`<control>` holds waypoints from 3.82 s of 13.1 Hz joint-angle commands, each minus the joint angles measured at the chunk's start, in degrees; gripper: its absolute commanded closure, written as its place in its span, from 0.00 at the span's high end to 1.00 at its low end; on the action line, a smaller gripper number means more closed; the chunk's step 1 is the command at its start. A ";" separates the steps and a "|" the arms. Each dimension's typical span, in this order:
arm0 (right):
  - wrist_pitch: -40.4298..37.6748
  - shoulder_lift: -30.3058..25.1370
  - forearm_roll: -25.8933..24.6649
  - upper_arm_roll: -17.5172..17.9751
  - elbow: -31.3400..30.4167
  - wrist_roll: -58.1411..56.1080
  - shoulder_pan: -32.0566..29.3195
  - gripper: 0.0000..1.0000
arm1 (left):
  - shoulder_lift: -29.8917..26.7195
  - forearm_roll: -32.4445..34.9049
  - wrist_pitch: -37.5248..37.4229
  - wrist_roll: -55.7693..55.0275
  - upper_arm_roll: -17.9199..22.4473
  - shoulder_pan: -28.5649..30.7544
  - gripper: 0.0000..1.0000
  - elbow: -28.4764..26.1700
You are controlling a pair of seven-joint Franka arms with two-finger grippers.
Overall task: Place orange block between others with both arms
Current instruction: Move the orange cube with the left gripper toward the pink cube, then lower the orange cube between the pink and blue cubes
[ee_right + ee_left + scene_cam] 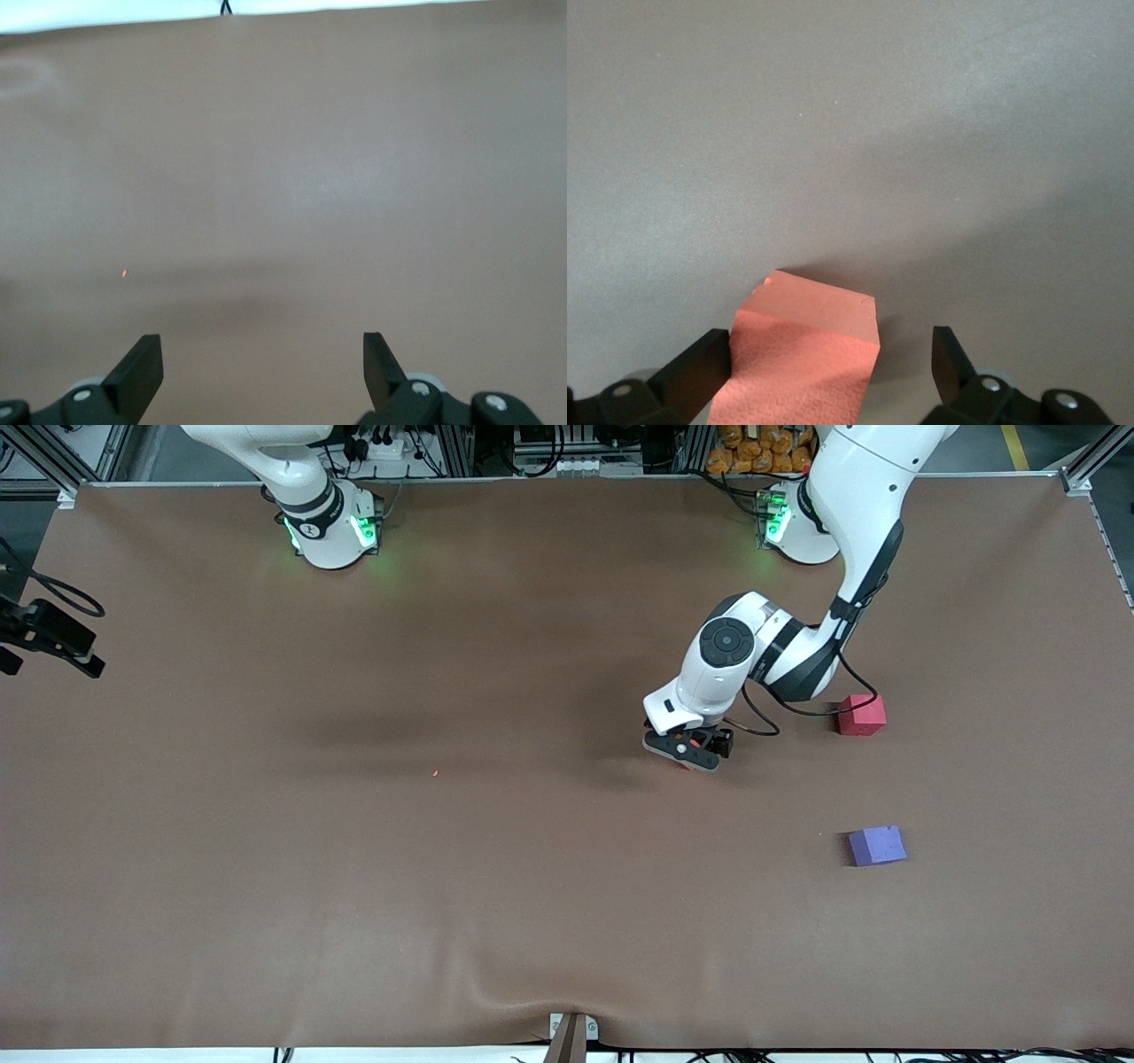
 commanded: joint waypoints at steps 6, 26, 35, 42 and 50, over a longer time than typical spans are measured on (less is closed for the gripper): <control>-2.28 2.80 -1.50 0.21 5.96 1.38 1.51 1.00 | -2.83 0.81 0.90 3.34 -0.52 2.36 1.00 -2.04; -13.37 3.59 -0.27 0.38 5.52 7.71 3.97 1.00 | -0.28 0.37 1.25 2.02 -0.60 1.40 0.76 -1.69; -13.28 5.08 -0.35 0.30 5.61 7.80 6.52 1.00 | -6.15 0.28 -3.20 3.34 -0.60 3.58 0.24 -1.69; -13.54 5.61 -0.35 0.30 5.52 7.80 6.96 1.00 | -14.16 -3.84 -12.10 3.43 -0.60 14.38 0.17 -1.25; -13.54 5.61 -0.44 0.30 5.43 7.80 6.88 1.00 | -12.59 -7.45 -14.92 12.56 -0.52 32.23 0.17 1.82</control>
